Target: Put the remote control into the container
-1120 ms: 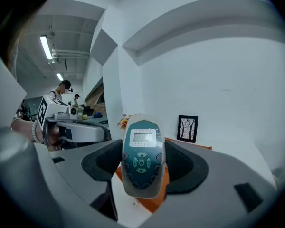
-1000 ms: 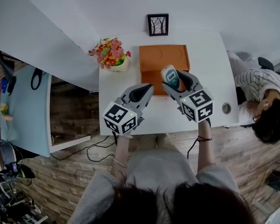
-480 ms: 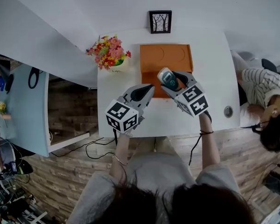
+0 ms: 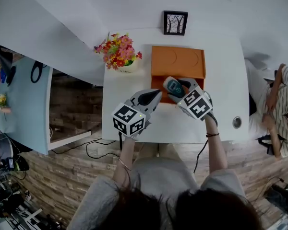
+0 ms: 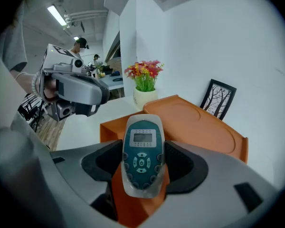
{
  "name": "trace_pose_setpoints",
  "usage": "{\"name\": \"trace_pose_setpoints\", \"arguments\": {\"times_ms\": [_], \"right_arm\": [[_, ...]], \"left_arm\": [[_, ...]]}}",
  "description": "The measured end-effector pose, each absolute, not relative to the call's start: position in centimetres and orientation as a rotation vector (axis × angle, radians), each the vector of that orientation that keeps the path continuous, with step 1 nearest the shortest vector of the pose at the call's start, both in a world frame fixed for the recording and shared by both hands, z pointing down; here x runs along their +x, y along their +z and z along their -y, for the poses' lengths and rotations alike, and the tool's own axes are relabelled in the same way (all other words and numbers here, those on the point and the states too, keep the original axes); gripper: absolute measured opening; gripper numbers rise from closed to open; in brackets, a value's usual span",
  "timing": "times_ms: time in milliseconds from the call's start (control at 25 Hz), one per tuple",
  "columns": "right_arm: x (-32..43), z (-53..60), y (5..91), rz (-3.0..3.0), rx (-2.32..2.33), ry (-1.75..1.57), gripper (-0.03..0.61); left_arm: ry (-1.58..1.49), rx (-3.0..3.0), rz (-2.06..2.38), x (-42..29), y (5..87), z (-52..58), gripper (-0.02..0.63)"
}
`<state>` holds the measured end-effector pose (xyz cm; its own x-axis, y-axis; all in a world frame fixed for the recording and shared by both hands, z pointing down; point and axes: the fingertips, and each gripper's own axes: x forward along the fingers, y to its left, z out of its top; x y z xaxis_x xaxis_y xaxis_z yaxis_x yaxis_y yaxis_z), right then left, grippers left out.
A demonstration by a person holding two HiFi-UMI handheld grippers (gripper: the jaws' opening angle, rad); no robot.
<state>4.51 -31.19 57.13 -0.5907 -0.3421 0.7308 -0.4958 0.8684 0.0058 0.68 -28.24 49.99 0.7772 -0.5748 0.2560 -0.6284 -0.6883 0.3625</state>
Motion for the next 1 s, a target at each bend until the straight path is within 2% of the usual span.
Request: {"name": "trace_pose_setpoints", "arguments": {"times_ms": [1000], "right_arm": [[4.2, 31.1, 63.2, 2.013, 0.344, 0.2, 0.278]], "left_arm": [[0.171, 2.482, 0.936, -0.7, 51.3, 28.1, 0.003]]}}
